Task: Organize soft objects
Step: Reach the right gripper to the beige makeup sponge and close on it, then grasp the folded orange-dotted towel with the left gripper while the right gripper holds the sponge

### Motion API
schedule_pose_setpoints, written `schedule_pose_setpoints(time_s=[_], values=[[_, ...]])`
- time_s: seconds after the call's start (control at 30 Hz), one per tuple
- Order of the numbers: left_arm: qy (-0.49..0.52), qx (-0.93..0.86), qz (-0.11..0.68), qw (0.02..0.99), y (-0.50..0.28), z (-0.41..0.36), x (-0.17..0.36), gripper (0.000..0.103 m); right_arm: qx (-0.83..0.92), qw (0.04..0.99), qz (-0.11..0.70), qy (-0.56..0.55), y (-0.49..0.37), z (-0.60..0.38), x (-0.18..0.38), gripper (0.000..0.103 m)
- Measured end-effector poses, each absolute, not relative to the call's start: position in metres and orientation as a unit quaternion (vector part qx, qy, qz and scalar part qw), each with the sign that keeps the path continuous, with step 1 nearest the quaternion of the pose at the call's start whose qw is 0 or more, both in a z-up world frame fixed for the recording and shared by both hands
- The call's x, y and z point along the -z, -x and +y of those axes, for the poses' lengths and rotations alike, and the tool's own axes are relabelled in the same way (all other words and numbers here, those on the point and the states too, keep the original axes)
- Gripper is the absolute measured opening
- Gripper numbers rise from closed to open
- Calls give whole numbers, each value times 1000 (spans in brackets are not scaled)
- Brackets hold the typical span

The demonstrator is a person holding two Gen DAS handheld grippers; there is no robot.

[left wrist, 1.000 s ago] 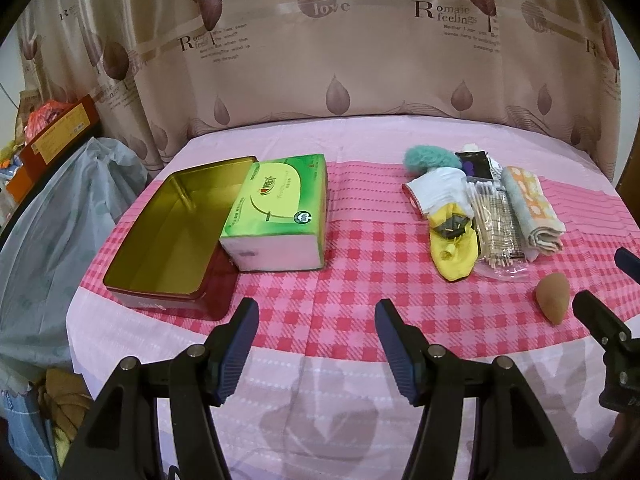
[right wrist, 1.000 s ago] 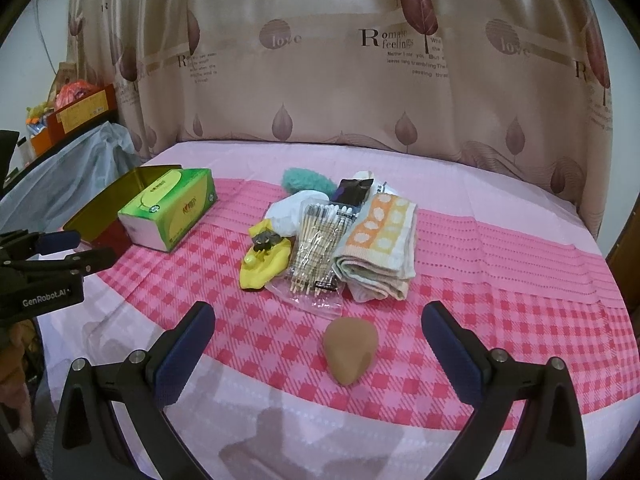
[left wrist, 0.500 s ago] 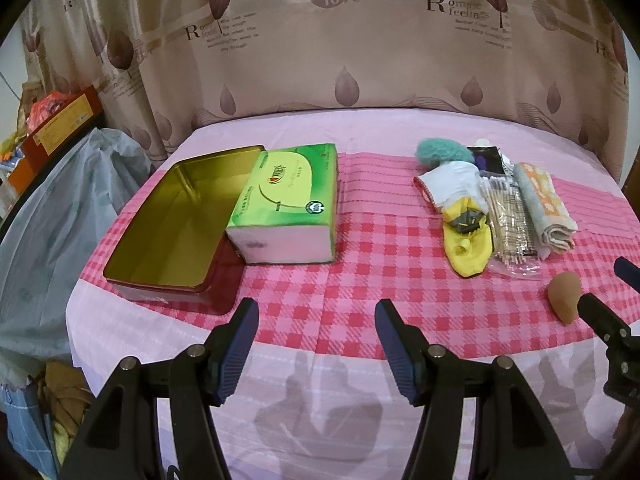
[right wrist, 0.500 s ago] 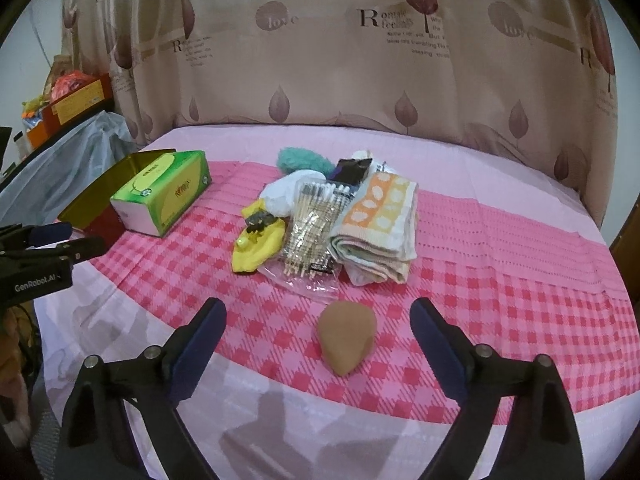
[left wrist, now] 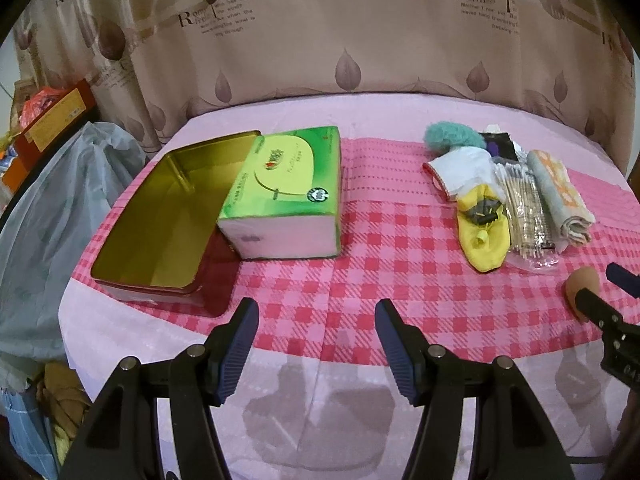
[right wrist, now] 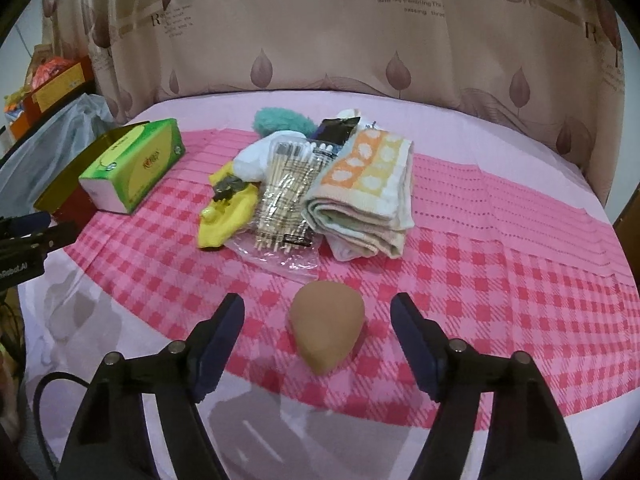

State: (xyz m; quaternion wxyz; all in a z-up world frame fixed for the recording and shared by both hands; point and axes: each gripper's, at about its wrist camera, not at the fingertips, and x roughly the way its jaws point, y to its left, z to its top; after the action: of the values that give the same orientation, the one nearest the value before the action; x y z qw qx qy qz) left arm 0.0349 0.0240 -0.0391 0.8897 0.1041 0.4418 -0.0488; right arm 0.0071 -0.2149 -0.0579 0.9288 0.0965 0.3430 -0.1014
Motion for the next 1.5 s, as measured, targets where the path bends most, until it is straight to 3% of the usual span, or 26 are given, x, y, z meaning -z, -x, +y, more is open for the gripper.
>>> schedule_pose_setpoints(time_s=[0.17, 0.33, 0.5, 1.17, 1.5], values=[[-111, 55, 450, 884, -44, 20, 48, 62, 104, 927, 348, -93, -19, -220, 65, 69], [-116, 61, 461, 878, -53, 13, 56, 62, 101, 922, 362, -95, -30, -223, 74, 58], [-124, 71, 469, 871, -61, 3, 62, 62, 95, 917, 373, -103, -34, -226, 81, 38], [-106, 134, 474, 864, -78, -39, 37, 62, 112, 919, 349, -141, -17, -248, 65, 37], [-133, 216, 475, 843, -79, -106, 18, 62, 173, 919, 315, -164, 10, -282, 45, 37]])
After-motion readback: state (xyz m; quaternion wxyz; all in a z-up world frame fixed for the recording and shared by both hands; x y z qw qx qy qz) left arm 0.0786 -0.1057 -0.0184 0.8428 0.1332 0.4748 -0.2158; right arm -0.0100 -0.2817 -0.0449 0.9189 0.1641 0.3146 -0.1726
